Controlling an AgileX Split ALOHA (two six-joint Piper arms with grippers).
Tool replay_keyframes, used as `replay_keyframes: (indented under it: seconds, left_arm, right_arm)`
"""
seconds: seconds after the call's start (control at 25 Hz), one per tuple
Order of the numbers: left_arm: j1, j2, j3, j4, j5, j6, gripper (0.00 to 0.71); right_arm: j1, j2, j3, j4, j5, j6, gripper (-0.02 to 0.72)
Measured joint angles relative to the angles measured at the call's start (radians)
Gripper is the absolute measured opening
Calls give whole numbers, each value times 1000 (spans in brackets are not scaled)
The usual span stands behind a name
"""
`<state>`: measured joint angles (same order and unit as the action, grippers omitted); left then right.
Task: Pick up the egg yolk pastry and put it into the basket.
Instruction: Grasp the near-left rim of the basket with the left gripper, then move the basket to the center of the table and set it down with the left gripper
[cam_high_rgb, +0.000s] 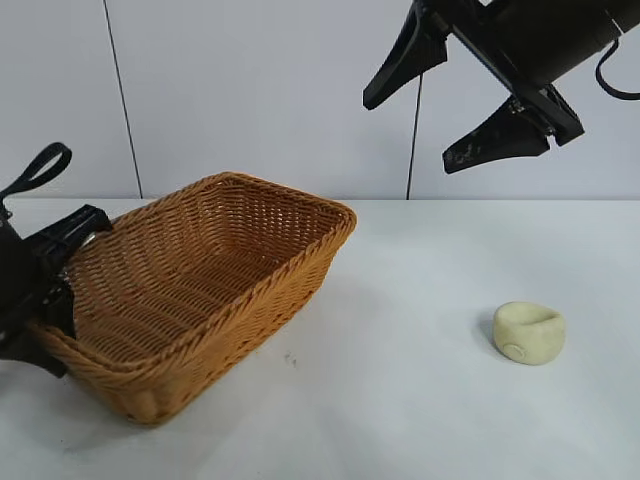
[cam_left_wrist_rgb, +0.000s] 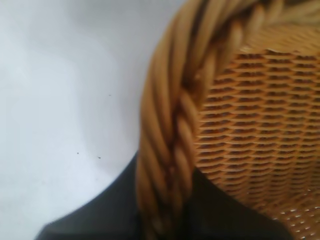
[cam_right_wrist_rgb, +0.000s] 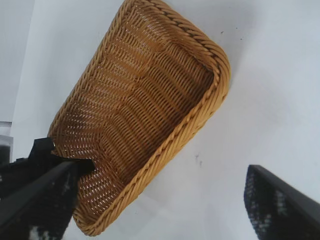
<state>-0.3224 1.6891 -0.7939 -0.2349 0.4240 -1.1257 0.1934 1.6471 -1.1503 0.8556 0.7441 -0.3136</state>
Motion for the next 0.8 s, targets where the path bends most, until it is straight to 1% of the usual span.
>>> replay_keyframes:
  seconds: [0.12,0.24,0.44,0.56,0.8]
  left_arm:
    - [38,1,-71,-54,69,157,92]
    - [77,1,-137,-114,116,313,92]
    - [125,4,-215,-143,181,490,92]
    - [131,44,-276,-147,257,590,92]
    - [131,199,-462,-149,429,805,92]
  right_arm:
    - [0,0,0,-7,0,0,645]
    - [0,0,0,-8,0,0,645]
    - [0,0,0,-9,0,0,645]
    - [0,0,0,-9,0,0,645]
    - [0,0,0,-9,2,0,645]
